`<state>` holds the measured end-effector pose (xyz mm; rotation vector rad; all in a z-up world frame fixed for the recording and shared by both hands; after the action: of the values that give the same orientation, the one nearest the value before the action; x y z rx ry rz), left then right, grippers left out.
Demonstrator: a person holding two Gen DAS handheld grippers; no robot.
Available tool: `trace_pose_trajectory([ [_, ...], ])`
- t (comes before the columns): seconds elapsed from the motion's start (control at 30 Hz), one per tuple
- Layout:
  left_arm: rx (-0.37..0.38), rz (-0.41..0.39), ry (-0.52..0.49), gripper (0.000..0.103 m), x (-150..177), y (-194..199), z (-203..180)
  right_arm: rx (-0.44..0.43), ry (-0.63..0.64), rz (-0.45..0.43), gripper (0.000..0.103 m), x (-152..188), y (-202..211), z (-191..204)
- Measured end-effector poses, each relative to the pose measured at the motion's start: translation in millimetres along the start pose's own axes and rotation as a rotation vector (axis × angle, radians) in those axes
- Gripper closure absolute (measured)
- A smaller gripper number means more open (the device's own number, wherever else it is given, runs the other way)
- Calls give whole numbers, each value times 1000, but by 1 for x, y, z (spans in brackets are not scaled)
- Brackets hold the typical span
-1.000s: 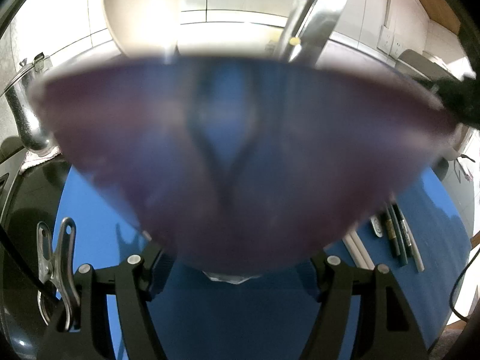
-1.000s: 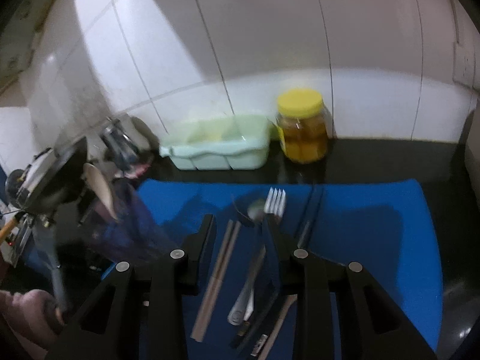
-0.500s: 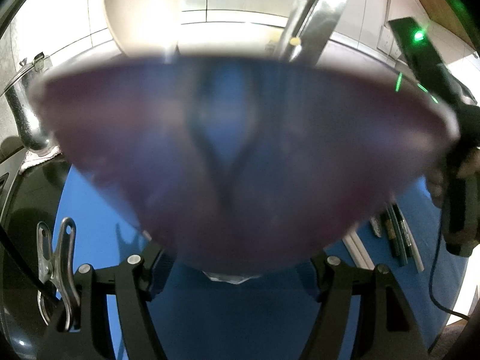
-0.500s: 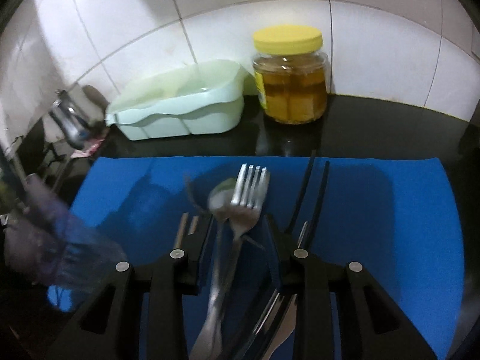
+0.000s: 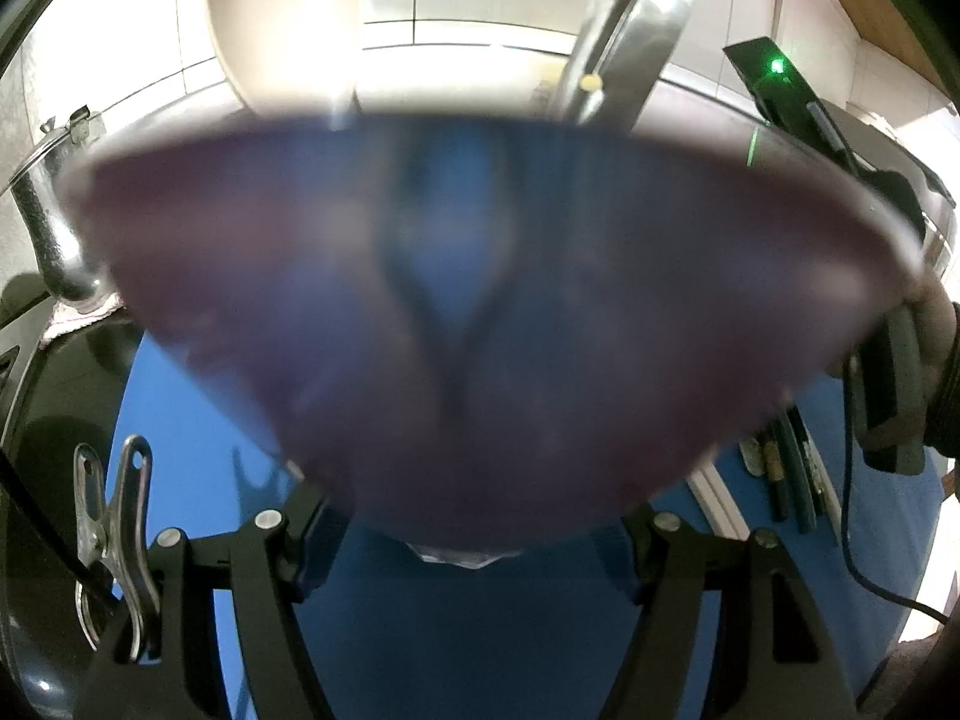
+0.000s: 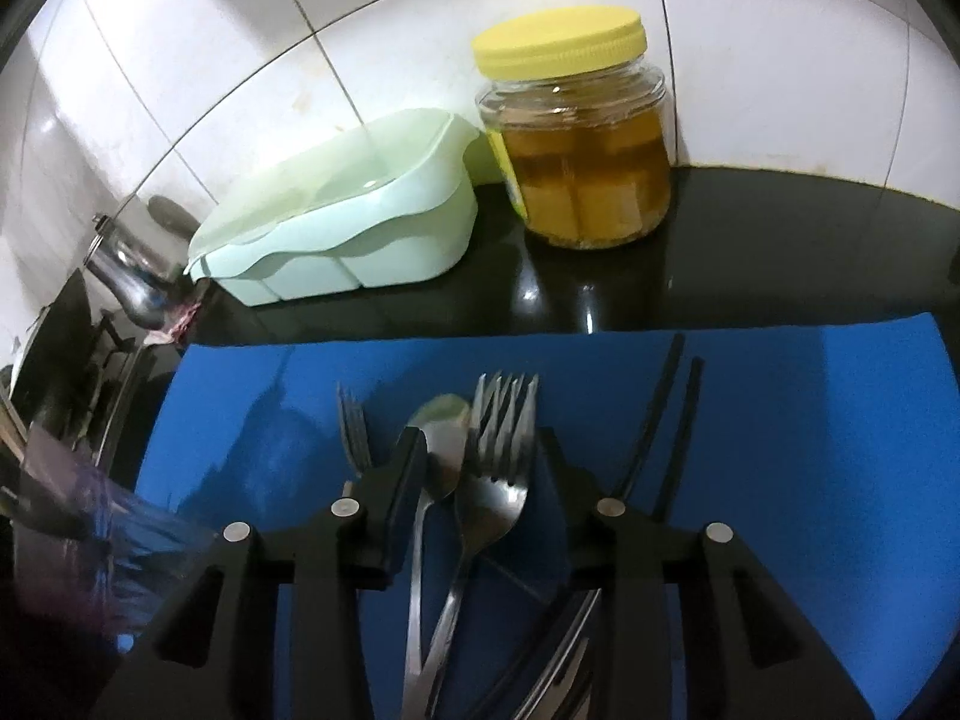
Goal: Organize utensils
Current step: 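Move the right tool back over the mat toward the metal fork, then grasp the metal fork with the right tool and lift it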
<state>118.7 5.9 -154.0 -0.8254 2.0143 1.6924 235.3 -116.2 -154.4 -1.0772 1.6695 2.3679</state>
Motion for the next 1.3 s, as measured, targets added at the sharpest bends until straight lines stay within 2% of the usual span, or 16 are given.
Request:
trace_pose_trajectory([
  [0.03, 0, 0, 0, 29, 0, 0, 1, 7, 3, -5, 80, 0, 1, 0],
  [0.17, 0, 0, 0, 29, 0, 0, 0, -4, 7, -22, 83, -1, 9, 0],
  [0.27, -1, 0, 0, 29, 0, 0, 1, -1, 15, -48, 100, -2, 20, 0],
  [0.57, 0, 1, -1, 29, 0, 1, 1, 54, 36, -155, 100, -5, 63, 7],
  [0.83, 0, 1, -1, 29, 0, 1, 0, 187, 110, -300, 100, -8, 126, 29],
  [1.1, 0, 1, -1, 29, 0, 1, 0, 260, 89, -440, 100, -11, 185, 43],
  [1.3, 0, 1, -1, 29, 0, 1, 0, 298, 95, -503, 100, -23, 222, 49],
])
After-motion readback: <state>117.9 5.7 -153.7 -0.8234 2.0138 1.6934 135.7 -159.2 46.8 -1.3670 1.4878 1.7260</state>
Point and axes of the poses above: each gripper's, at about its wrist camera, not at the fingertips, and y roughly against the way its jaws point, z to its left, x to its underside, the point moved 10 cm from there along -y, roughly the way its jaws point, and after that the axes turned 13 degrees about y, right-handed, at the moved point
